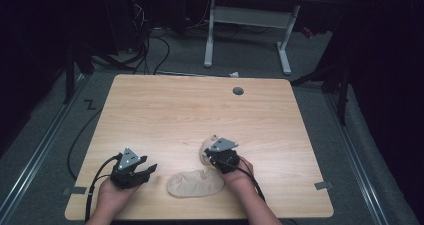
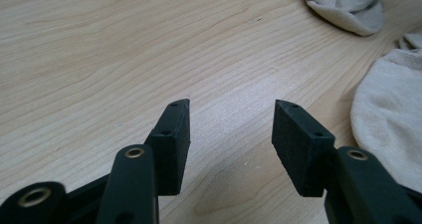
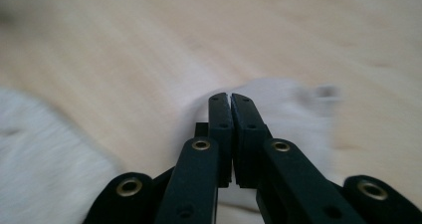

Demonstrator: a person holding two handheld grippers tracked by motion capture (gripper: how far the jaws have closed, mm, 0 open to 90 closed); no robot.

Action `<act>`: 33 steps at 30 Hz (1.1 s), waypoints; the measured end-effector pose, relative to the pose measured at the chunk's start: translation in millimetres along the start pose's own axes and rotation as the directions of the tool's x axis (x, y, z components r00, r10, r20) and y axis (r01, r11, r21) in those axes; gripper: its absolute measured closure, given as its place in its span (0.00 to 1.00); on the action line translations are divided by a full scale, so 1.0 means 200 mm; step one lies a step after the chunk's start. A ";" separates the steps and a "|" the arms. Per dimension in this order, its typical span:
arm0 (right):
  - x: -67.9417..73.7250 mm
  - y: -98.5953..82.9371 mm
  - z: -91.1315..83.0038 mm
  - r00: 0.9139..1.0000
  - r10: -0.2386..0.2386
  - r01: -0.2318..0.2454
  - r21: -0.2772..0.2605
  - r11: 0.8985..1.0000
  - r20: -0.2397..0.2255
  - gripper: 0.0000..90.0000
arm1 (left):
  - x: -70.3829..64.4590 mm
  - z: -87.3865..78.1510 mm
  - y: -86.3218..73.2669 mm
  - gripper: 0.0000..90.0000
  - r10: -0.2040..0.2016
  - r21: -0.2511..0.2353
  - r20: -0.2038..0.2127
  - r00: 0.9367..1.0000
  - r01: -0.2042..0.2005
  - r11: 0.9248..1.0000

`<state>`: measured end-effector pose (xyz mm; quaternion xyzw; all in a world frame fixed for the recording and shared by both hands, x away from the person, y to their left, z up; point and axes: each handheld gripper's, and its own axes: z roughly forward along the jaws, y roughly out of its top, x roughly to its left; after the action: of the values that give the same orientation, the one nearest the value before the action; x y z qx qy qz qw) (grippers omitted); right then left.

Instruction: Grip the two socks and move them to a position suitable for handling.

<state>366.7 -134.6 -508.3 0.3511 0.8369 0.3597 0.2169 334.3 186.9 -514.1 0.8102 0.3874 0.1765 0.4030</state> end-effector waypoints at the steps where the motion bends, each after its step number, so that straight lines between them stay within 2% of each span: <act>1: -0.05 0.00 -0.02 0.999 0.019 -0.019 -0.016 1.000 0.047 0.99 | 0.00 0.00 0.00 0.55 -0.003 -0.002 -0.001 1.000 0.003 1.000; 3: -0.12 -0.01 -0.03 0.993 0.047 -0.047 -0.007 0.999 0.104 0.99 | -0.01 0.00 -0.01 0.55 0.000 0.004 -0.004 1.000 0.000 1.000; 5: -0.18 -0.03 0.00 0.991 0.071 -0.074 0.019 0.997 0.113 0.99 | -0.01 0.01 -0.01 0.56 0.005 0.011 -0.004 1.000 -0.005 1.000; 8: -0.20 -0.06 0.04 0.992 0.060 -0.069 0.081 0.994 0.109 0.99 | -0.02 0.01 -0.01 0.56 0.010 0.009 -0.003 1.000 -0.009 1.000; 14: -0.16 -0.10 0.02 0.994 0.041 -0.051 0.100 0.994 0.099 0.99 | -0.03 0.03 0.01 0.55 0.015 0.007 0.013 1.000 -0.015 1.000; 19: -0.10 -0.16 -0.05 0.995 0.026 -0.037 0.107 0.994 0.097 0.99 | -0.05 0.05 0.04 0.56 0.036 0.005 0.026 0.999 -0.036 0.999; 22: -0.10 -0.16 -0.08 0.994 0.021 -0.033 0.112 0.993 0.111 0.98 | -0.06 0.06 0.05 0.55 0.044 0.008 0.032 0.999 -0.044 0.999; 24: -0.10 -0.15 -0.10 0.992 0.031 -0.042 0.084 0.996 0.125 0.97 | -0.07 0.07 0.05 0.55 0.048 0.007 0.030 0.998 -0.048 0.999; 26: -0.09 -0.11 -0.11 0.991 0.045 -0.050 0.045 0.998 0.123 0.93 | -0.07 0.07 0.05 0.55 0.055 0.015 0.027 0.998 -0.056 0.998; 28: -0.07 -0.07 -0.10 0.995 0.049 -0.050 0.011 0.999 0.087 0.89 | -0.07 0.07 0.04 0.55 0.052 0.015 0.025 0.998 -0.053 0.999; 31: -0.02 -0.03 -0.05 0.997 0.033 -0.033 0.006 0.999 0.064 0.76 | -0.06 0.06 0.03 0.55 0.047 0.016 0.023 0.999 -0.048 0.999; 33: 0.01 -0.02 -0.02 0.998 0.028 -0.029 0.012 1.000 0.056 0.72 | -0.05 0.05 0.03 0.55 0.044 0.014 0.020 0.999 -0.044 0.999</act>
<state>362.1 -136.4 -509.0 0.3741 0.8277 0.3475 0.2327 336.6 171.0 -516.2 0.8231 0.3668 0.1747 0.3968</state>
